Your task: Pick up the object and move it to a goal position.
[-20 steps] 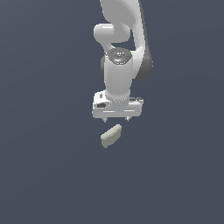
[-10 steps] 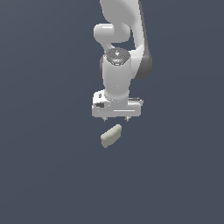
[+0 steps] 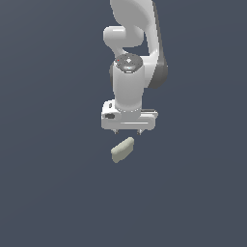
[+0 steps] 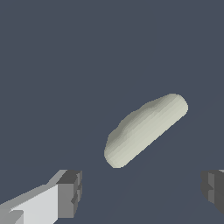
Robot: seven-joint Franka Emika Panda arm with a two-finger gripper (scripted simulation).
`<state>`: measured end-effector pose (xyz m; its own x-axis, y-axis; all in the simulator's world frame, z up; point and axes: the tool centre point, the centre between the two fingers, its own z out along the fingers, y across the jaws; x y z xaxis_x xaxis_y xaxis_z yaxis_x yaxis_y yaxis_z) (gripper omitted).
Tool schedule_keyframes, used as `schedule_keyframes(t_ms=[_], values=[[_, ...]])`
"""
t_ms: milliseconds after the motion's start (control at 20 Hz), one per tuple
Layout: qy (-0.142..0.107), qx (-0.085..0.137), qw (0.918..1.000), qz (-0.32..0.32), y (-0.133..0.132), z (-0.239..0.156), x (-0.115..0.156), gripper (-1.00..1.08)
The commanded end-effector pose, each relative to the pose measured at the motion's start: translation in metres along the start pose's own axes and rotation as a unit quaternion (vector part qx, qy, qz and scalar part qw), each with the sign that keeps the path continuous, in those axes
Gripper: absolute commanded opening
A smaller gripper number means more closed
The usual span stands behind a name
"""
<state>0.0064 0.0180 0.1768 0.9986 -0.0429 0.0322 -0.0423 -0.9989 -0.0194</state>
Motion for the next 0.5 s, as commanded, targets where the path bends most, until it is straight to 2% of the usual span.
schedule_keyframes(t_ms=[0,450], values=[[-0.001,0.0,0.9999,0.015,0.0006,0.0011,0.0009,1.0],[-0.004,-0.002,0.9942,0.108,0.0046,0.008,0.0069,1.0]])
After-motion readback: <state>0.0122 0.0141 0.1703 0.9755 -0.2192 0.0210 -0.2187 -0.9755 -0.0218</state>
